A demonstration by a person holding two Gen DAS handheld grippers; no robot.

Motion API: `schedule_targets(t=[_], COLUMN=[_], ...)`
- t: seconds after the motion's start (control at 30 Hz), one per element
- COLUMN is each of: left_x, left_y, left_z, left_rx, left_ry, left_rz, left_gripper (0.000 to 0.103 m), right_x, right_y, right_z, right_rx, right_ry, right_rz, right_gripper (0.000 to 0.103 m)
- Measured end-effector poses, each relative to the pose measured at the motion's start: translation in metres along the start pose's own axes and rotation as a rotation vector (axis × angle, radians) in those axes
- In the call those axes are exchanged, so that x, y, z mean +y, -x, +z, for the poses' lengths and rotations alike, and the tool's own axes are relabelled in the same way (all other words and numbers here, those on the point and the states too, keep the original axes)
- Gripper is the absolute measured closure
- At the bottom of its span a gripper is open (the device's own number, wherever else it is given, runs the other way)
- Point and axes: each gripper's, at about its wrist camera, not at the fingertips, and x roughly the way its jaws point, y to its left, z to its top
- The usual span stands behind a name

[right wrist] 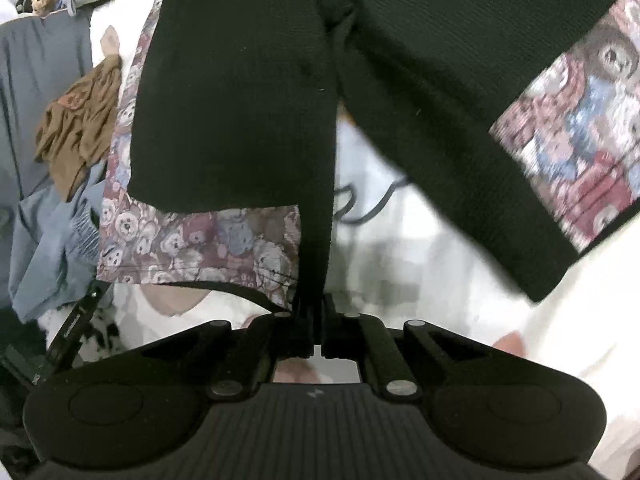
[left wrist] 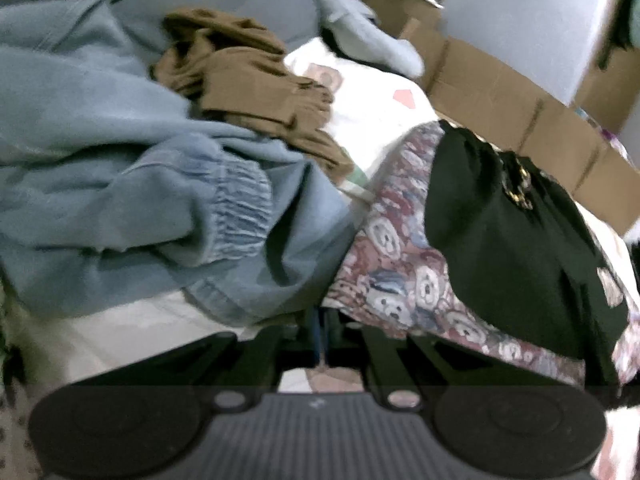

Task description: Fold clothes

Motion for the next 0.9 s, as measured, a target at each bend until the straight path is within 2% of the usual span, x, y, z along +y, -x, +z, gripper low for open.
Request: schedule_targets(t=[0.27,0.33,0.4,0.43,0.5,0.63,0.7,0.73,0.8,0.87,0.9], left_x=[0.006,0.009,0.018,0.021,0.024,0.014,0.004,-0.002,-0.015,-0.03,-0.039], left_y=[-0.021,-0.028,-0.026,-0.022,-0.011,0.004,0.009,0.01,0.011,0.012,0.011], left_z=[-0.005,-0.007,-0.007,-0.007,-0.007,-0.001,0.004,0.007,0.012,0.017,0.02], left_rx=[0.055,0.089,0.11,0.104,0.09,0.078,0.076,0.076,0.076,0.077,0.075], left_ry=[-0.054,-0.051,-0.009,0.009,0.026,-0.001,-0.011,-0.018,-0.035,-0.053,-0.06], left_rz=[0.072,0.143,0.143,0.137,0.131,0.133,0.125,0.117,0.098,0.079,0.071], left_gripper=[0.101,0.103,0.101,0.1,0.089,0.082,0.07,0.068,0.067,0.067,0.067], right_x=[-0.003,-0.001,0.003,0.008,0.018,0.032,0.036,0.038,0.039,0.033,0.029], right_y=[-0.025,-0.03,-0.03,-0.028,-0.02,0.0,0.009,0.013,0.026,0.041,0.049], right_z=[-0.006,-0.004,-0.001,0.001,0.005,0.016,0.023,0.027,0.034,0.041,0.044], right_rx=[0.032,0.044,0.07,0.08,0.1,0.165,0.191,0.204,0.222,0.221,0.22], right_ry=[-0.028,-0.031,-0.022,-0.002,0.058,0.234,0.316,0.348,0.41,0.448,0.464], right_rz=[-0.022,-0.036,-0.043,-0.045,-0.053,-0.097,-0.128,-0.142,-0.163,-0.172,-0.177], right_gripper=[0.103,0.102,0.099,0.099,0.092,0.082,0.079,0.078,0.074,0.062,0.061])
